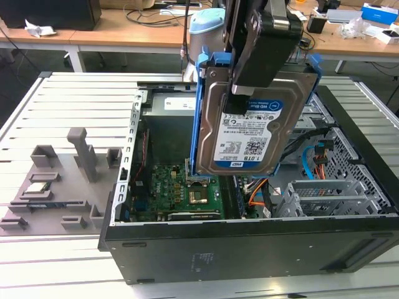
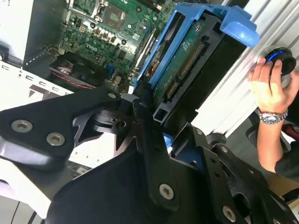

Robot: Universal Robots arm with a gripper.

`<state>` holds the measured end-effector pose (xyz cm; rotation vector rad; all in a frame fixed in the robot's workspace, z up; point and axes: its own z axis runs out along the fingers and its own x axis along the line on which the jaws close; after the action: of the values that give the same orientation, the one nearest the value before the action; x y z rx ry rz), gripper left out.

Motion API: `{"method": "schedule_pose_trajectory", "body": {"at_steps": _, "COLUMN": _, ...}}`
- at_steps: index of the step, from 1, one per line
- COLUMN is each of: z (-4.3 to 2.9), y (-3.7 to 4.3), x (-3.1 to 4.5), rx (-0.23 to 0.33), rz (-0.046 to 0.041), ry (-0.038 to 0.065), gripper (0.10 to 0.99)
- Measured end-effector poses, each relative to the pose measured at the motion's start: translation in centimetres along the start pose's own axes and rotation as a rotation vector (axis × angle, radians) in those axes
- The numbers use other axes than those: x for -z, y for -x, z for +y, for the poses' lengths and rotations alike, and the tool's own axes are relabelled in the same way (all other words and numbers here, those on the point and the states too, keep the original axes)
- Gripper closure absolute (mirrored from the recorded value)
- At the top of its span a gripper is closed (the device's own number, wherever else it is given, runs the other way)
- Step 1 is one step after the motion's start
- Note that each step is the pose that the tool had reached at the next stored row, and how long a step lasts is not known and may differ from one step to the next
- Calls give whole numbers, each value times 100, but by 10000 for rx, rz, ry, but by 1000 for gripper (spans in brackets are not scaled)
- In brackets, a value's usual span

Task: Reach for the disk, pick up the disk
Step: 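Pick up the disk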

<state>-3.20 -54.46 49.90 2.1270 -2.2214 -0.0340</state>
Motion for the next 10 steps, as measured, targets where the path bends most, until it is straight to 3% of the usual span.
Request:
{"method": "schedule_pose_trajectory", "body": {"at_steps": 3, "z": -19, "y": -25, "x": 0, "rx": -1, "rz": 0, "ry": 0, "gripper": 722}}
{"method": "schedule_pose_trajectory", "body": {"at_steps": 10, "z": -264, "y": -16, "x": 15, "rx": -1, "rz": -1, "ry": 1, "gripper": 722}}
